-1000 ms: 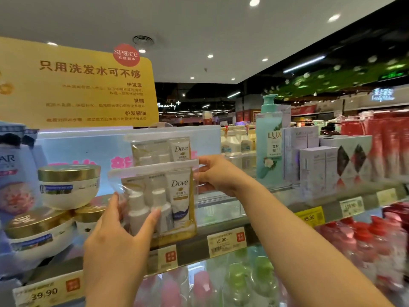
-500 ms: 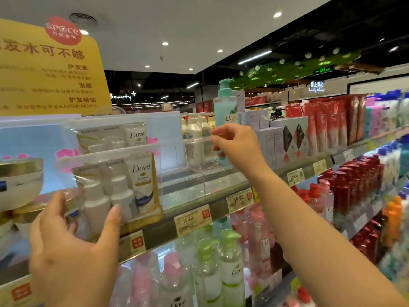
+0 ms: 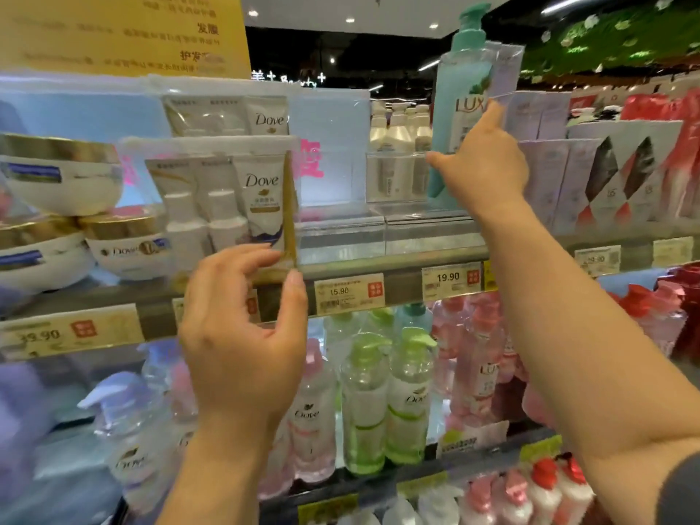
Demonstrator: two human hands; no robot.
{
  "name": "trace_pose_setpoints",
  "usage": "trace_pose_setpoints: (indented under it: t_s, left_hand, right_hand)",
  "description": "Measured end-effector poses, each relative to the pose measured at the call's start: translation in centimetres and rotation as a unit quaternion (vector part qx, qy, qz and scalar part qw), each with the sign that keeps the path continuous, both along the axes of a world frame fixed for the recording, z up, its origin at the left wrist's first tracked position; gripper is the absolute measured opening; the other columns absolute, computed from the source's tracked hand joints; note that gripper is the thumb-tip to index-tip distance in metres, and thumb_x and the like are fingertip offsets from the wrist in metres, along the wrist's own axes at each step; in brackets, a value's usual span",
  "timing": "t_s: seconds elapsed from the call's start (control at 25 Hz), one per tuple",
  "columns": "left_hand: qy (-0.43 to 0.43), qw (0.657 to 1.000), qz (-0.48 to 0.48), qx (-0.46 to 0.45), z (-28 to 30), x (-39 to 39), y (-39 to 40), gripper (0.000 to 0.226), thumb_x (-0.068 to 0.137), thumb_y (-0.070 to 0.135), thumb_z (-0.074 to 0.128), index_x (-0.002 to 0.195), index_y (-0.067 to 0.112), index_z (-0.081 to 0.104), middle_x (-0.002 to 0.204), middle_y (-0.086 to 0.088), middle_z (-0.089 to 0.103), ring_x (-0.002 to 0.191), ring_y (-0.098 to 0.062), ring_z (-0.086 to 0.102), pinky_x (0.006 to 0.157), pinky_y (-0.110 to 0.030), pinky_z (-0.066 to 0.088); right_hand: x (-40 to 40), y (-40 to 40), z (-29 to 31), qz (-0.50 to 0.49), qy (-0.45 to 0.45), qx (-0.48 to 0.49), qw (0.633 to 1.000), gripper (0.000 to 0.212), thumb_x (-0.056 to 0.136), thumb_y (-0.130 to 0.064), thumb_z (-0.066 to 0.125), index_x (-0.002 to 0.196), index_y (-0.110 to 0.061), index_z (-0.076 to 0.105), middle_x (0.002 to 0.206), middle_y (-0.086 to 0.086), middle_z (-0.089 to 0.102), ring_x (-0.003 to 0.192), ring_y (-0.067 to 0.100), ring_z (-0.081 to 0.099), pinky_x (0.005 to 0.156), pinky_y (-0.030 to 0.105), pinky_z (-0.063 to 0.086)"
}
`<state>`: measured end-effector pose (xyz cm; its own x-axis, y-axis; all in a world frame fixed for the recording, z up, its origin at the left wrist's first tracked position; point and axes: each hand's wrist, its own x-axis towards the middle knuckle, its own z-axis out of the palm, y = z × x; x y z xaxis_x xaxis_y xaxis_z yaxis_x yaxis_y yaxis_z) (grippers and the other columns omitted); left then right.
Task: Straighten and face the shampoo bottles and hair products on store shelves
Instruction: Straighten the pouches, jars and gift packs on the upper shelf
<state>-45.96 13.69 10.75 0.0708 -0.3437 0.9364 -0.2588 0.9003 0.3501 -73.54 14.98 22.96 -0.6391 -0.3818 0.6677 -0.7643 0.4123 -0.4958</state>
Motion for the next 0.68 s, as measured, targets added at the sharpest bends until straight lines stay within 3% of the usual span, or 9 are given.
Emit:
trace_pose_setpoints:
  t_s: [0.2, 0.36, 0.44, 0.52, 0.6, 0.68]
  left_hand:
    - [-0.093, 0.994, -0.048, -0.004, -1.5, -2.6, 1.9, 0.014, 0.087, 0.017, 0.067, 0.098, 0.008, 0.068, 0.094, 0.001, 0.063, 0.086, -0.018, 0.061, 0.073, -0.036, 0.052]
    - [-0.146, 0.986, -0.080, -0.003, -2.9, -4.9, 2.9, 0.015, 0.086, 0.018, 0.067, 0.098, 0.009, 0.068, 0.092, 0.002, 0.066, 0.086, -0.010, 0.059, 0.072, -0.023, 0.050]
    - [-0.220, 0.970, -0.105, 0.018, -3.8, -6.5, 3.7, 0.019, 0.087, 0.022, 0.067, 0.102, 0.010, 0.070, 0.096, 0.003, 0.068, 0.090, -0.010, 0.062, 0.077, -0.024, 0.051]
    - [-0.288, 0.951, -0.106, 0.045, -4.6, -7.7, 4.1, 0.025, 0.087, 0.026, 0.070, 0.108, 0.013, 0.071, 0.104, 0.003, 0.071, 0.099, -0.012, 0.064, 0.089, -0.026, 0.052]
    - [-0.342, 0.935, -0.078, 0.053, -5.4, -8.8, 4.2, 0.033, 0.084, 0.027, 0.075, 0.114, 0.012, 0.071, 0.112, 0.001, 0.071, 0.105, -0.016, 0.065, 0.096, -0.024, 0.044]
    - [-0.384, 0.920, -0.051, 0.059, -5.8, -9.6, 4.2, 0.042, 0.080, 0.027, 0.078, 0.118, 0.010, 0.069, 0.117, -0.002, 0.070, 0.108, -0.019, 0.065, 0.095, -0.026, 0.041]
  right_hand:
    - [-0.3, 1.7, 0.1, 0.101, -0.040, -0.084, 0.991, 0.084, 0.074, -0.046, 0.081, 0.140, -0.012, 0.041, 0.132, 0.008, 0.061, 0.118, 0.028, 0.061, 0.093, 0.046, 0.055]
    - [-1.0, 7.3, -0.5, 0.300, -0.123, -0.247, 0.913, 0.072, 0.061, -0.038, 0.089, 0.123, -0.028, 0.054, 0.117, -0.007, 0.068, 0.101, 0.007, 0.070, 0.080, 0.027, 0.061]
    - [-2.8, 12.3, -1.7, 0.371, -0.186, -0.197, 0.888, 0.080, 0.058, -0.042, 0.092, 0.129, -0.020, 0.061, 0.119, 0.000, 0.073, 0.100, 0.016, 0.074, 0.080, 0.034, 0.062]
    - [-4.3, 16.8, -3.8, 0.377, -0.195, -0.063, 0.903, 0.075, 0.063, -0.054, 0.088, 0.122, -0.012, 0.070, 0.113, 0.009, 0.077, 0.100, 0.027, 0.075, 0.084, 0.044, 0.061]
    - [-3.9, 19.3, -7.0, 0.310, -0.206, 0.000, 0.928, 0.077, 0.046, -0.068, 0.089, 0.106, -0.022, 0.078, 0.099, 0.003, 0.080, 0.087, 0.018, 0.078, 0.071, 0.033, 0.064]
    - [-1.9, 20.8, -11.1, 0.316, -0.209, -0.003, 0.925, 0.083, 0.033, -0.062, 0.096, 0.107, -0.030, 0.075, 0.097, -0.007, 0.080, 0.082, 0.009, 0.078, 0.060, 0.024, 0.062]
